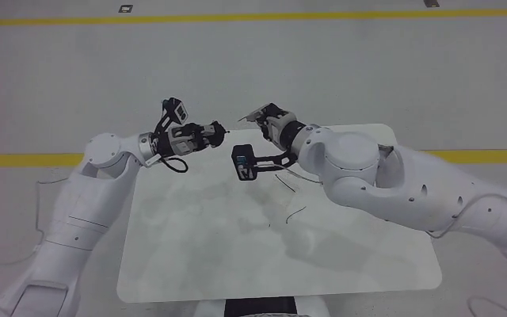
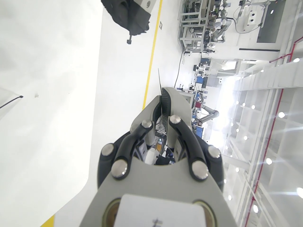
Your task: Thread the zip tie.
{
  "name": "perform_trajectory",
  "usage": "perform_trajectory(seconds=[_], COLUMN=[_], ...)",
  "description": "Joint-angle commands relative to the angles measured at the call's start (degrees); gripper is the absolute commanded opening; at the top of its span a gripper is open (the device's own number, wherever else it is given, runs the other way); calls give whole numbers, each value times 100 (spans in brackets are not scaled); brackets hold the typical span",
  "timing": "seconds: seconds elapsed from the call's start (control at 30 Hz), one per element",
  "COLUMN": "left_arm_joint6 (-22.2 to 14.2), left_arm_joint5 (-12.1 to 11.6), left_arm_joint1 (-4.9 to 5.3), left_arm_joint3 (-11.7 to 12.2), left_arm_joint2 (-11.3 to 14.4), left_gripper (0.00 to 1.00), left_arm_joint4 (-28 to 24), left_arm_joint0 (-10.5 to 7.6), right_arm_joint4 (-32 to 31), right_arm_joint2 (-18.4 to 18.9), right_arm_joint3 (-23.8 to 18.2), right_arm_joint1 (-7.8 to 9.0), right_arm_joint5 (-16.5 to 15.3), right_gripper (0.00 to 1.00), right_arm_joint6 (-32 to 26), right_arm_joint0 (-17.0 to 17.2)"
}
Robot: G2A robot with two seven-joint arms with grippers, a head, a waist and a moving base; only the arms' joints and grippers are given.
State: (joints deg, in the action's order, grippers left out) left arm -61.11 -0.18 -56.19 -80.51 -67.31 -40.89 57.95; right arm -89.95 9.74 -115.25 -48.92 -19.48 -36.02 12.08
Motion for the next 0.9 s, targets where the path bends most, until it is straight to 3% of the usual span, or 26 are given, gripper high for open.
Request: perform_trajectory(seconds=[0.0,0.33,0.73,0.87], left_arm_joint6=[5,-19,-23,-35], left_arm_joint5=[12,111,172,87], left_arm_joint1=[13,63,72,75], left_arm_joint3=[-34,-178,-302,-359], left_arm_joint2=[-37,-198,-216,-225], left_gripper=[0,0,0,0], left_arm_joint4=[9,-12,-69,-20], left_arm_joint0=[42,134,48,33], right_arm_joint4=[0,0,0,0], right_arm_joint2=[0,0,0,0], right_arm_joint3=[7,-56,-133,-133], right_arm_joint1=[8,92,153,153], right_arm_joint5=[0,0,0,0], right_gripper=[0,0,0,0], right_arm_joint6=[150,709,732,732], right_arm_joint0=[-69,-366,-370,-370])
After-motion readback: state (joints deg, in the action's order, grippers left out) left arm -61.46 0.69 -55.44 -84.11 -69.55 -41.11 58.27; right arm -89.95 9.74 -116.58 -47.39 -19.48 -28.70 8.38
